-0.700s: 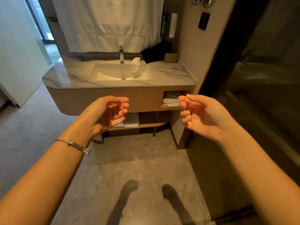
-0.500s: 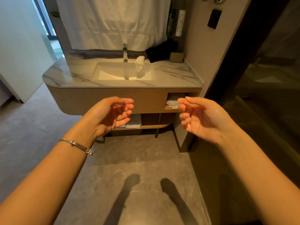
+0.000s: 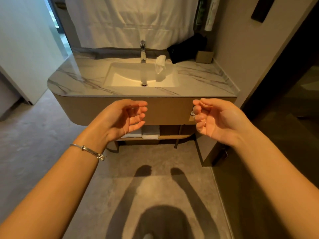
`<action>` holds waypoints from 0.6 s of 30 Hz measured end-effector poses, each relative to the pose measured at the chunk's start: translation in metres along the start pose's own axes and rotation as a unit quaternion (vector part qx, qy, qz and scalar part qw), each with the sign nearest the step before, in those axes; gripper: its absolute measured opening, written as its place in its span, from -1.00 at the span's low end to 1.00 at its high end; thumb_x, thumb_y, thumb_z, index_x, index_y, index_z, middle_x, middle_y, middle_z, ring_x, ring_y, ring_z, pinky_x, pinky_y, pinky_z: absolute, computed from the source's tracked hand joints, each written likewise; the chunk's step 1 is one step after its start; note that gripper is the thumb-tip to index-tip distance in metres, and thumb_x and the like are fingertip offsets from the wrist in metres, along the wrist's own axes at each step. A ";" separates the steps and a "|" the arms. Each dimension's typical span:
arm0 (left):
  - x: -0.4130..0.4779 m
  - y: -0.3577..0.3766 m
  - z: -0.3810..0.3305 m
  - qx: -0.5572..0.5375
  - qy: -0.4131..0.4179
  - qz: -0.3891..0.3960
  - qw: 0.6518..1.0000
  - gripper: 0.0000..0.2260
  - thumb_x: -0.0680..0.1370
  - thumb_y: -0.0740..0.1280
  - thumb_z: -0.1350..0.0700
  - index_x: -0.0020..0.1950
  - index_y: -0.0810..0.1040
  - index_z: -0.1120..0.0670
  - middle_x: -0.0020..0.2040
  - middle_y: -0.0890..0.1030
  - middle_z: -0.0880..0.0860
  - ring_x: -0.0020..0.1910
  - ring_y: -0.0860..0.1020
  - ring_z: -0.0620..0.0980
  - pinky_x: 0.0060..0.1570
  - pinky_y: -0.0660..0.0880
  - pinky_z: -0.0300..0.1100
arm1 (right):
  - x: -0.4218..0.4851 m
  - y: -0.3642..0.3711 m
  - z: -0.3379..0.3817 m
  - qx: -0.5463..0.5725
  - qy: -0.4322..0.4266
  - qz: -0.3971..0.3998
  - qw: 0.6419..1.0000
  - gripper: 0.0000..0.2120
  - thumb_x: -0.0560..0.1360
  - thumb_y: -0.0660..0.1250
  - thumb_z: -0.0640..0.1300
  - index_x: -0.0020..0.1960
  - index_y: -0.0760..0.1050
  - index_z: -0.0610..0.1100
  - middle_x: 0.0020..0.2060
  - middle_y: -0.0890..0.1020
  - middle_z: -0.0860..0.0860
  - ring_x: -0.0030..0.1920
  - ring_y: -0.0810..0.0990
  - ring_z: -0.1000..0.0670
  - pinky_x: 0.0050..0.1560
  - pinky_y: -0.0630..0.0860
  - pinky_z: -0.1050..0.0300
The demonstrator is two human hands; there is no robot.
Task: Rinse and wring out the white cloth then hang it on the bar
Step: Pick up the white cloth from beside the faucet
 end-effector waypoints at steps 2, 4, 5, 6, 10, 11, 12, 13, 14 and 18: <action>0.016 -0.007 -0.010 0.001 0.004 0.005 1.000 -0.78 0.54 0.19 0.15 -0.11 0.63 0.10 -0.37 0.65 -0.04 -0.41 0.60 -0.15 -0.23 0.60 -0.25 | 0.017 0.003 0.008 -0.001 -0.003 0.010 1.000 -0.89 0.33 0.32 -0.12 -0.20 0.57 -0.12 -0.42 0.54 0.04 -0.48 0.43 0.13 -0.47 0.37 0.33; 0.034 -0.011 -0.018 -0.002 0.001 0.002 1.000 -0.78 0.54 0.19 0.15 -0.13 0.63 0.09 -0.39 0.65 -0.05 -0.43 0.60 -0.16 -0.24 0.60 -0.27 | 0.035 0.001 0.015 -0.003 -0.005 0.007 1.000 -0.88 0.33 0.31 -0.11 -0.19 0.56 -0.12 -0.42 0.54 0.05 -0.48 0.44 0.13 -0.47 0.38 0.34; 0.044 -0.013 -0.020 -0.004 -0.003 0.002 1.000 -0.78 0.54 0.19 0.15 -0.14 0.63 0.09 -0.40 0.64 -0.05 -0.44 0.60 -0.16 -0.24 0.60 -0.28 | 0.044 -0.001 0.018 -0.002 -0.003 0.005 1.000 -0.89 0.35 0.29 -0.11 -0.19 0.56 -0.12 -0.43 0.54 0.05 -0.49 0.44 0.13 -0.48 0.38 0.34; 0.055 -0.013 -0.022 -0.005 -0.007 0.003 1.000 -0.78 0.54 0.18 0.15 -0.14 0.63 0.10 -0.40 0.64 -0.05 -0.44 0.59 -0.16 -0.24 0.59 -0.28 | 0.054 -0.004 0.021 0.001 0.000 0.003 1.000 -0.89 0.39 0.27 -0.12 -0.19 0.55 -0.12 -0.43 0.54 0.05 -0.50 0.44 0.14 -0.48 0.37 0.34; 0.106 -0.014 -0.028 -0.005 -0.022 0.005 1.000 -0.77 0.55 0.16 0.16 -0.11 0.62 0.11 -0.38 0.65 -0.04 -0.41 0.60 -0.14 -0.21 0.60 -0.26 | 0.099 -0.018 0.034 -0.003 0.011 -0.006 1.000 -0.87 0.44 0.24 -0.12 -0.19 0.55 -0.12 -0.44 0.54 0.05 -0.49 0.44 0.14 -0.47 0.37 0.35; 0.115 -0.013 -0.030 -0.006 -0.023 0.000 1.000 -0.76 0.55 0.16 0.16 -0.10 0.62 0.11 -0.38 0.65 -0.04 -0.41 0.60 -0.14 -0.21 0.60 -0.26 | 0.107 -0.022 0.038 -0.006 0.011 -0.007 1.000 -0.87 0.44 0.25 -0.13 -0.19 0.55 -0.12 -0.43 0.53 0.05 -0.48 0.43 0.14 -0.47 0.37 0.34; 0.127 -0.012 -0.032 -0.008 -0.025 -0.003 1.000 -0.76 0.55 0.15 0.17 -0.11 0.62 0.11 -0.38 0.65 -0.04 -0.41 0.60 -0.14 -0.22 0.60 -0.26 | 0.117 -0.026 0.043 -0.006 0.011 -0.005 1.000 -0.87 0.44 0.25 -0.13 -0.19 0.55 -0.12 -0.43 0.53 0.05 -0.48 0.43 0.14 -0.46 0.37 0.35; 0.139 -0.010 -0.035 -0.010 -0.027 -0.006 1.000 -0.75 0.56 0.14 0.17 -0.11 0.62 0.10 -0.38 0.65 -0.04 -0.42 0.60 -0.14 -0.24 0.60 -0.26 | 0.129 -0.031 0.049 -0.002 0.011 -0.002 1.000 -0.88 0.42 0.26 -0.13 -0.18 0.55 -0.12 -0.43 0.53 0.05 -0.48 0.43 0.14 -0.46 0.36 0.35; 0.151 -0.009 -0.038 -0.013 -0.030 -0.009 0.999 -0.75 0.56 0.14 0.17 -0.11 0.62 0.10 -0.38 0.65 -0.04 -0.42 0.60 -0.14 -0.25 0.60 -0.27 | 0.140 -0.035 0.055 0.003 0.010 0.000 1.000 -0.89 0.38 0.28 -0.12 -0.19 0.55 -0.12 -0.42 0.52 0.05 -0.48 0.43 0.14 -0.46 0.36 0.35; 0.189 -0.006 -0.051 -0.019 -0.037 -0.005 0.999 -0.76 0.56 0.14 0.17 -0.09 0.61 0.11 -0.38 0.65 -0.03 -0.42 0.61 -0.14 -0.25 0.61 -0.26 | 0.180 -0.044 0.073 0.007 0.018 0.019 1.000 -0.87 0.31 0.30 -0.11 -0.18 0.55 -0.12 -0.41 0.51 0.05 -0.47 0.42 0.14 -0.46 0.35 0.35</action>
Point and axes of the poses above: each hand's wrist, its own x-axis towards the middle knuckle, its own y-axis out of the palm, z = x × y, the point moved 4 cm from there along x, towards the middle knuckle
